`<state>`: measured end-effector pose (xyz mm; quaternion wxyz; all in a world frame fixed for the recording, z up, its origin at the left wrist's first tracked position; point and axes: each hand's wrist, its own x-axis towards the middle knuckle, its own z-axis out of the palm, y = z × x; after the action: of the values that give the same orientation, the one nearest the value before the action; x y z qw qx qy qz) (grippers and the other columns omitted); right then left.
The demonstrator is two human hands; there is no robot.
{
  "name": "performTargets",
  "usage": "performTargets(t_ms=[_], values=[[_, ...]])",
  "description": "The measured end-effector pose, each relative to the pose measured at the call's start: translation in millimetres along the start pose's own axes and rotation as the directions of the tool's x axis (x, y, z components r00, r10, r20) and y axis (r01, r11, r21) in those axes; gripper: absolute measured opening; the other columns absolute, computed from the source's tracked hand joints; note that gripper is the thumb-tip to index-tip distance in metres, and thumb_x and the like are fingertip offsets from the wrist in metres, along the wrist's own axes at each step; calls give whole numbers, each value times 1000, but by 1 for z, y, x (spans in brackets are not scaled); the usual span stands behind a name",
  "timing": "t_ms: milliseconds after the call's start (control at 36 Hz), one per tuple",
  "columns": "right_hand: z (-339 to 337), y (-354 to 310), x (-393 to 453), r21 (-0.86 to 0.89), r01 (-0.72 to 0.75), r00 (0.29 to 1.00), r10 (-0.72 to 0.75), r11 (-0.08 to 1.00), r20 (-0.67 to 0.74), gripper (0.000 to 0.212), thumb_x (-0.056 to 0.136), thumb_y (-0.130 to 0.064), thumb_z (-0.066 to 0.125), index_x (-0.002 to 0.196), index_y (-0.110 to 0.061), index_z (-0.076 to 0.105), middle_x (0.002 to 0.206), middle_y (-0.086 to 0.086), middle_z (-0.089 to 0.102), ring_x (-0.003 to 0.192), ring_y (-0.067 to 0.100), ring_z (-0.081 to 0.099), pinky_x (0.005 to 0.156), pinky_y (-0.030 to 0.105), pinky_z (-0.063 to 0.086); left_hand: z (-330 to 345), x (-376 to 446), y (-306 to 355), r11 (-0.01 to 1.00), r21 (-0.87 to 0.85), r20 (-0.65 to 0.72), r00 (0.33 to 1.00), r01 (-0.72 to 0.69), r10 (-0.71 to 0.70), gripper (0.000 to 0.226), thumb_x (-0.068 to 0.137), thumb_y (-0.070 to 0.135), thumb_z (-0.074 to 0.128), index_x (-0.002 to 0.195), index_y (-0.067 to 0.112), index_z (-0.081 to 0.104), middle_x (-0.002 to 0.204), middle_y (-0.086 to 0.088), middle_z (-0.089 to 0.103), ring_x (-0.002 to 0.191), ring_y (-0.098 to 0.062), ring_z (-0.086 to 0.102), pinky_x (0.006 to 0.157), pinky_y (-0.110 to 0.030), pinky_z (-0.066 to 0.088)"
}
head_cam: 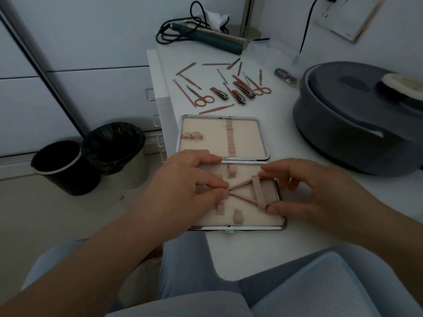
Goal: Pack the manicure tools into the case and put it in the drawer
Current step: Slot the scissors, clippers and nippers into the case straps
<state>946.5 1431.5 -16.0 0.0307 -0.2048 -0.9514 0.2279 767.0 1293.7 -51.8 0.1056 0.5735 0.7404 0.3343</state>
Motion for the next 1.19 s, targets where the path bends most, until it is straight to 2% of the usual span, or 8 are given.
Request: performTargets(t_ms=[194,306,583,833,944,1056,1111,1194], values=[[5,4,-1,-90,63,996,-68,994,-62,54,61,-61,58,111,-56,37,94,-35,47,93,-15,45,69,4,37,-2,-1,2,1000,-19,1,1000,9,-9,11,73,38,66,83,42,69,109,40,41,114,19,28,91,6,9],[6,6,1,-148,111,989,-125,983,-85,55,66,-57,53,119,-43,48,94,-39,41,93,-22,41,70,1,33,-2,-1,2,1000,-13,2,1000,8,-8,12,74,37,66,85,42,69,108,42,38,117,15,29,100,-6,15],[7,10,6,-6,101,993,-101,995,-55,48,73,-41,57,117,-53,40,112,-36,41,112,-12,36,89,-3,26,7,-5,11,998,25,-122,991,55,-51,12,76,36,65,87,37,69,104,34,40,111,12,25,83,10,0],[5,12,5,-52,90,996,-90,995,-11,50,79,-34,61,115,-57,35,114,-40,34,114,-20,25,87,-8,18,-8,-4,3,1000,-6,-199,980,-3,2,17,79,22,61,89,33,70,108,33,44,105,19,37,89,8,14],[-5,10,12,73,72,997,-73,995,12,43,79,-23,64,111,-49,52,113,-35,44,112,-15,38,91,-2,27,-28,2,-15,999,16,-217,975,52,-47,20,81,23,60,95,35,65,112,27,50,111,10,39,96,-5,23],[-7,9,39,191,32,985,1,981,-171,27,81,-26,57,98,-48,57,96,-26,54,91,-8,51,70,11,46,-21,-1,-24,999,36,-172,985,-5,11,22,79,11,64,96,24,68,107,19,54,115,9,37,98,-2,18],[-2,11,62,149,-63,944,107,987,-312,21,85,-29,56,99,-45,57,86,-23,53,80,-6,52,58,10,40,-14,-4,-26,1000,14,-191,981,-13,15,22,81,10,62,98,22,68,108,19,52,118,10,33,98,0,16],[0,16,103,131,-154,875,197,979,-443,23,88,-27,55,110,-31,59,92,-23,52,75,-5,50,61,7,31,-10,-4,-27,1000,-29,-234,972,-5,-2,23,78,20,53,97,22,68,107,20,52,117,14,32,96,1,17]])
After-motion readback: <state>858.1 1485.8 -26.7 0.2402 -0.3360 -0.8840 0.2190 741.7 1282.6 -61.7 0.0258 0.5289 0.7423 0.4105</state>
